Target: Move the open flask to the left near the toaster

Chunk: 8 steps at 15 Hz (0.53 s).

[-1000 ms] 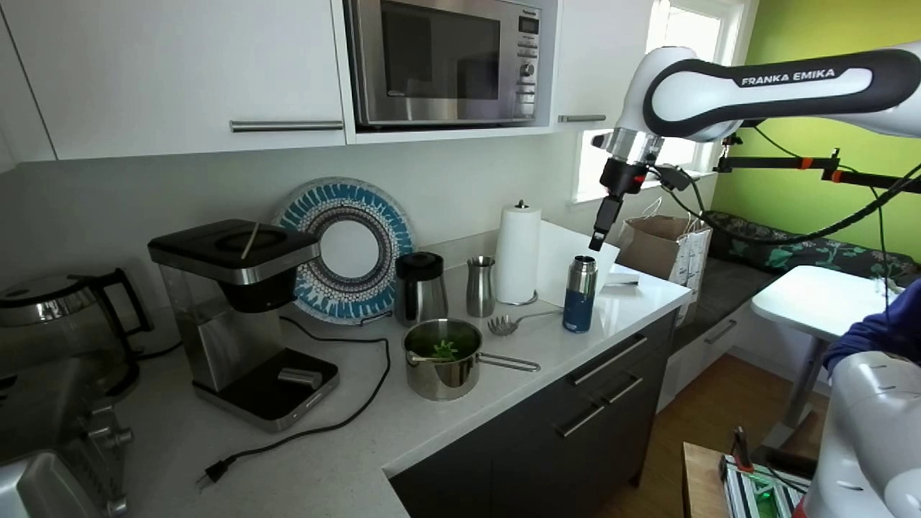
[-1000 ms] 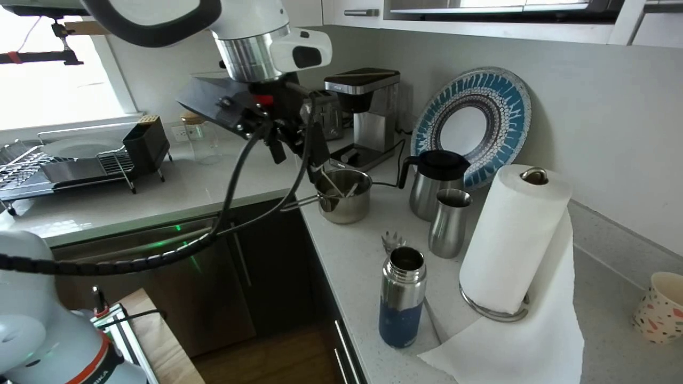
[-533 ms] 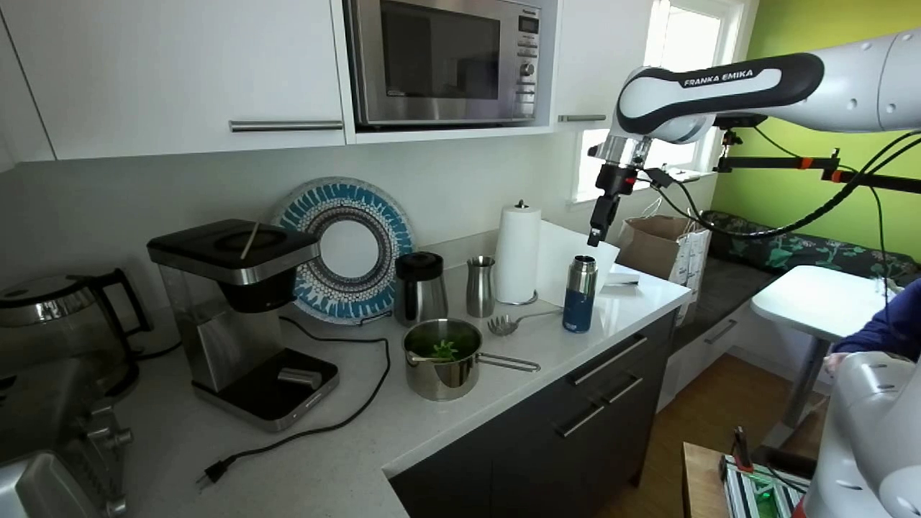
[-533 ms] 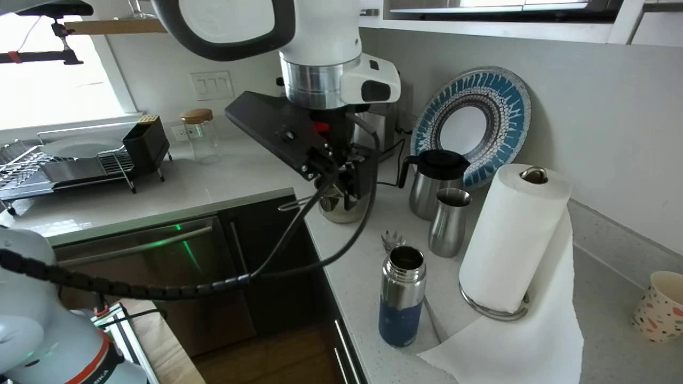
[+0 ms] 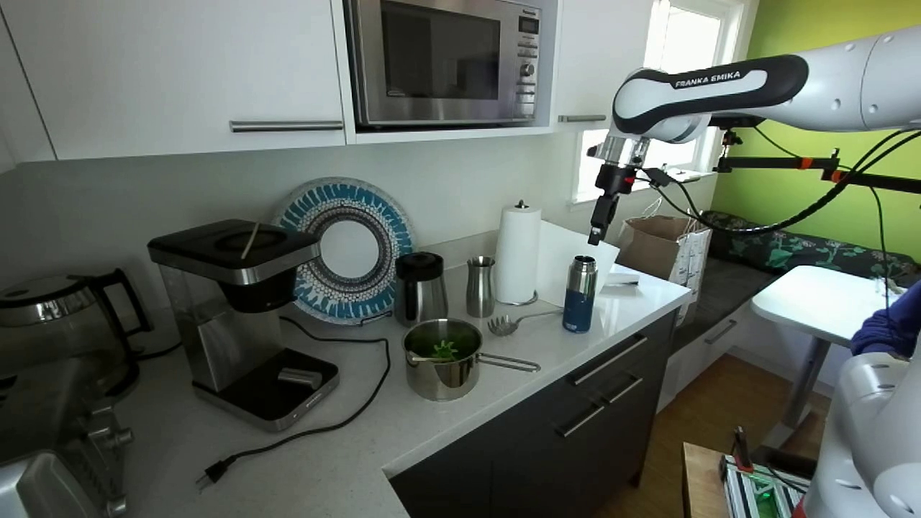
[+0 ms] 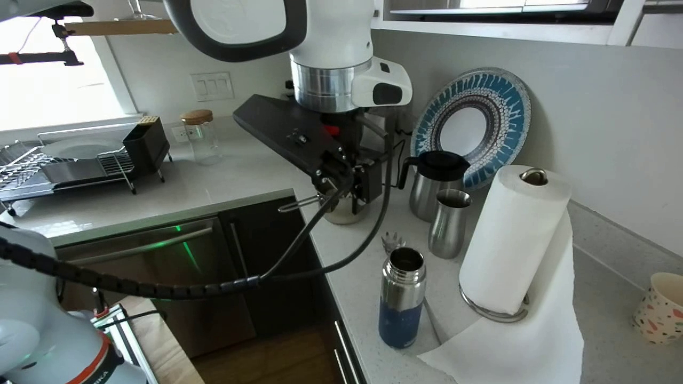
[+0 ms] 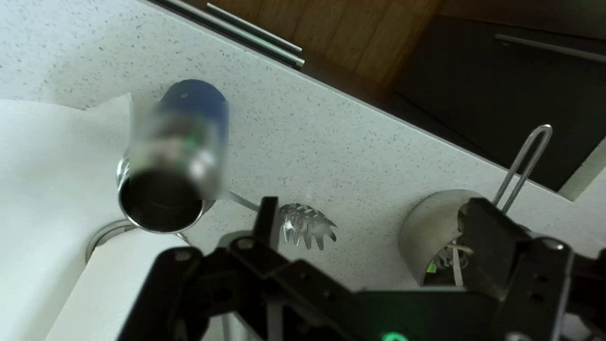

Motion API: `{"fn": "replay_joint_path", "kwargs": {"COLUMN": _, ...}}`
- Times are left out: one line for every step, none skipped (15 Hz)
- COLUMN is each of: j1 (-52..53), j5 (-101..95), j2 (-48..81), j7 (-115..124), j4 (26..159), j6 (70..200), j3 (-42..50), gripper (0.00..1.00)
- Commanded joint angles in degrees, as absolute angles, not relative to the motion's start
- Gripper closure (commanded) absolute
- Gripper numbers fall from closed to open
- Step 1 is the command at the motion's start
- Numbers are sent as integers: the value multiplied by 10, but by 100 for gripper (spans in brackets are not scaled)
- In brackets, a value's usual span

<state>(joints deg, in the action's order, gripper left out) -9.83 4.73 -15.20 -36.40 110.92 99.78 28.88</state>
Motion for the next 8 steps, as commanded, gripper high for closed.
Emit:
{"fn": "replay_joint_path", "kwargs": {"j1": -129, "j5": 32, "j2": -133, "j7": -430, "j4": 1095, "j6": 1004, "j3": 290, "gripper": 0}}
{"fn": "replay_joint_path", "kwargs": {"j1": -136, "j5": 23, "j2": -128, "j7": -447, "j4": 1092, "j6": 1009, "j3": 292, "gripper": 0}}
{"fn": "replay_joint_path", "kwargs": {"j1": -142, "j5": 17, "j2": -122, "j7": -466, "j4": 1092, "j6": 1020, "j3": 292, "gripper": 0}}
{"fn": "replay_joint_path", "kwargs": {"j1": -147, "j5": 14, "j2": -117, "j7": -476, "j4": 1097, "j6": 1043, "j3": 291, "gripper": 0}}
{"fn": "replay_joint_path", "kwargs": {"j1": -151, "j5": 17, "j2": -113, "j7": -479, "j4": 1104, "j6": 1074, "j3": 289, "gripper": 0}}
{"fn": "replay_joint_path", "kwargs": {"j1": -154, "j5": 24, "j2": -109, "j7": -477, "j4": 1109, "j6": 1101, "j3": 286, "gripper": 0}}
{"fn": "replay_joint_path", "kwargs": {"j1": -154, "j5": 36, "j2": -106, "j7": -479, "j4": 1114, "j6": 1120, "j3": 283, "gripper": 0}}
{"fn": "replay_joint_path", "kwargs": {"j1": -152, "j5": 43, "j2": -102, "j7": -479, "j4": 1118, "j6": 1132, "j3": 278, "gripper": 0}}
